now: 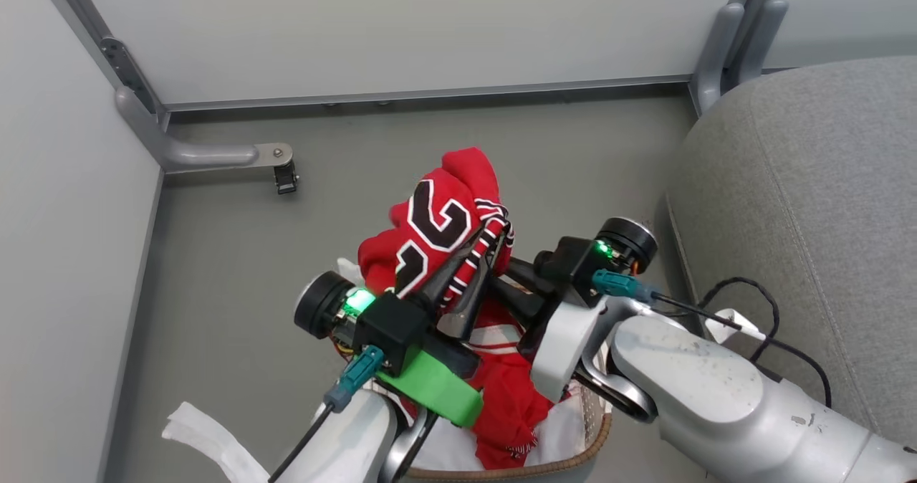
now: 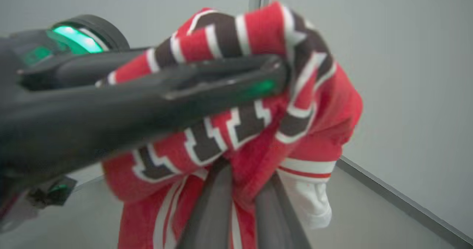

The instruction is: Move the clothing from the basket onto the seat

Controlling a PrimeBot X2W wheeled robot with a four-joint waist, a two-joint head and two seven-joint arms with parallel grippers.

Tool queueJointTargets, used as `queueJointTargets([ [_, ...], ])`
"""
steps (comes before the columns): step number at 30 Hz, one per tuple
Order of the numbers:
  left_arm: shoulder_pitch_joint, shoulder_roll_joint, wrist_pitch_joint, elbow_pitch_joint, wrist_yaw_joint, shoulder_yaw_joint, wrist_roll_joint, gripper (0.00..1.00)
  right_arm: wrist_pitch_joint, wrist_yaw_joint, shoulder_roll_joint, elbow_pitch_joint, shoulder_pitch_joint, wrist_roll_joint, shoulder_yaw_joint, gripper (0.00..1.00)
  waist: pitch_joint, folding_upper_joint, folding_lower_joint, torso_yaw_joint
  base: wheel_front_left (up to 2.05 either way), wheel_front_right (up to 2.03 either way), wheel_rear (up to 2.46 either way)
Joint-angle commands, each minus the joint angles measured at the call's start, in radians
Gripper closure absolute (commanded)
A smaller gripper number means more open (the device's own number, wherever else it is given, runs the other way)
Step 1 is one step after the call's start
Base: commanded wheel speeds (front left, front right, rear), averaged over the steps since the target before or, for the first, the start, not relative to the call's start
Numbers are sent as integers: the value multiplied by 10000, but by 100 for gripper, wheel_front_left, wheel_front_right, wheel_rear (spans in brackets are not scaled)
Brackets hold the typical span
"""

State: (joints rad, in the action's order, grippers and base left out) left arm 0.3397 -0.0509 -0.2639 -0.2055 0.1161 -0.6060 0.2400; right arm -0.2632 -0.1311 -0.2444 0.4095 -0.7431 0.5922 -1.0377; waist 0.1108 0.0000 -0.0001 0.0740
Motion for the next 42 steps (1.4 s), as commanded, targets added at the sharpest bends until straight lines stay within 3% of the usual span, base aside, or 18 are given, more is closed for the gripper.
queueJointTargets([
  [1,-69,-13,-8,-65,-103,188,-300,0,-23,6,-110,-86,331,50,265,100,68,0,1,-317,0,0,0],
  [4,-238,-13,-9,-102,-159,529,-581,0,-25,6,-176,-224,843,2,745,100,131,0,1,-839,0,0,0],
  [8,-411,-19,-9,-185,-75,902,-1086,0,-25,8,-401,-467,1634,-94,1671,100,300,0,1,-2099,0,0,0],
  [16,-461,-18,-9,-195,42,1094,-1160,0,-25,8,-571,-692,2327,-282,2595,100,578,0,1,-4365,0,0,0],
  [22,-298,-25,-9,-347,72,963,-1226,0,-25,8,-684,-96,2099,-702,3911,100,1043,0,1,-5317,0,0,0],
  [27,127,-44,-9,-597,118,831,-1517,0,-25,8,-1007,710,1087,-1360,5136,100,1901,0,1,-5325,0,0,0],
  [42,1518,-659,-9,-685,123,727,-1992,0,-23,8,-2023,4234,-2901,-2680,8879,100,4727,0,1,-3855,0,0,0],
])
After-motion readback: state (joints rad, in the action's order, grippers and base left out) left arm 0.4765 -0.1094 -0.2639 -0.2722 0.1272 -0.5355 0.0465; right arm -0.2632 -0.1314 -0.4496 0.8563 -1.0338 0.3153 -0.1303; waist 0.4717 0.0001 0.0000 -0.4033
